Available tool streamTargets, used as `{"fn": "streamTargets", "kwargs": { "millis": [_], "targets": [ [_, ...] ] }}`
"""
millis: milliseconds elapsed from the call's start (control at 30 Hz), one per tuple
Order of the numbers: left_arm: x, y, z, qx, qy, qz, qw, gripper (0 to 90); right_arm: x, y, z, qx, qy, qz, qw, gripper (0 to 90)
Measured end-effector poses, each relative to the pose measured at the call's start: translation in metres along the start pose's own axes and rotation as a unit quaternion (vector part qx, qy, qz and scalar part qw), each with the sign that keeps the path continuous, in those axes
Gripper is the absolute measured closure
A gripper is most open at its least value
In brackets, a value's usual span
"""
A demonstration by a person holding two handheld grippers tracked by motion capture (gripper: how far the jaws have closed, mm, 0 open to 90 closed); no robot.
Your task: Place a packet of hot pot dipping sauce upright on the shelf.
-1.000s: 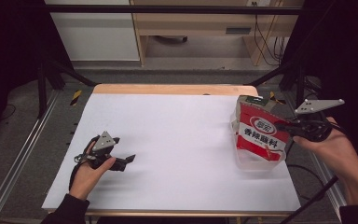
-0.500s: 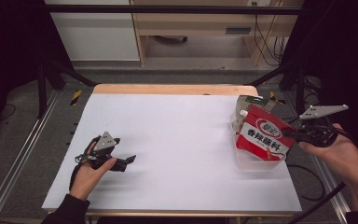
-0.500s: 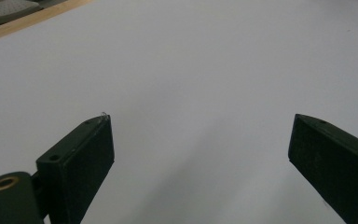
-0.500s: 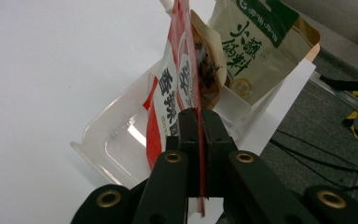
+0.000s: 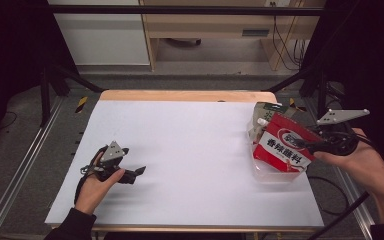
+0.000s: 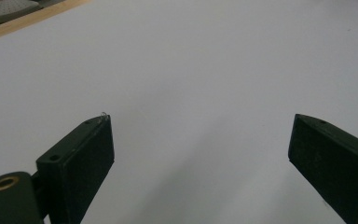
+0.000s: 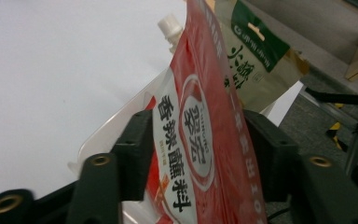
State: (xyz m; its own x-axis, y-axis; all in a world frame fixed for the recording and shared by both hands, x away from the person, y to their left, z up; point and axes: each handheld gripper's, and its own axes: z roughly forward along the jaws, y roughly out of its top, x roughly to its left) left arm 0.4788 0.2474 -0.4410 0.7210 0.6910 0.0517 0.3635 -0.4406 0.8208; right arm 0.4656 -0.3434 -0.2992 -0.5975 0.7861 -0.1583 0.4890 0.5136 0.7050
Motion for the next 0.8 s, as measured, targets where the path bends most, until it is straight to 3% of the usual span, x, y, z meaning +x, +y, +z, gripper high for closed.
{"fn": "streamTargets", "kwargs": {
  "millis": [167,467,800],
  "targets": [
    [0.0,0.0,0.0,0.0,0.0,0.0,1.0,6.7,0.004,0.016,-0.001,-0.018,-0.016,-0.007,0.9997,32.6],
    [0.001,0.0,-0.001,-0.002,0.001,0.0,1.0,6.7,0.017,0.044,-0.005,-0.044,-0.024,-0.016,0.9986,21.4],
    [0.001,0.0,-0.001,-0.002,0.002,-0.001,1.0,6.7,0.05,0.072,-0.007,-0.065,-0.024,-0.049,0.9964,14.1]
  ]
}}
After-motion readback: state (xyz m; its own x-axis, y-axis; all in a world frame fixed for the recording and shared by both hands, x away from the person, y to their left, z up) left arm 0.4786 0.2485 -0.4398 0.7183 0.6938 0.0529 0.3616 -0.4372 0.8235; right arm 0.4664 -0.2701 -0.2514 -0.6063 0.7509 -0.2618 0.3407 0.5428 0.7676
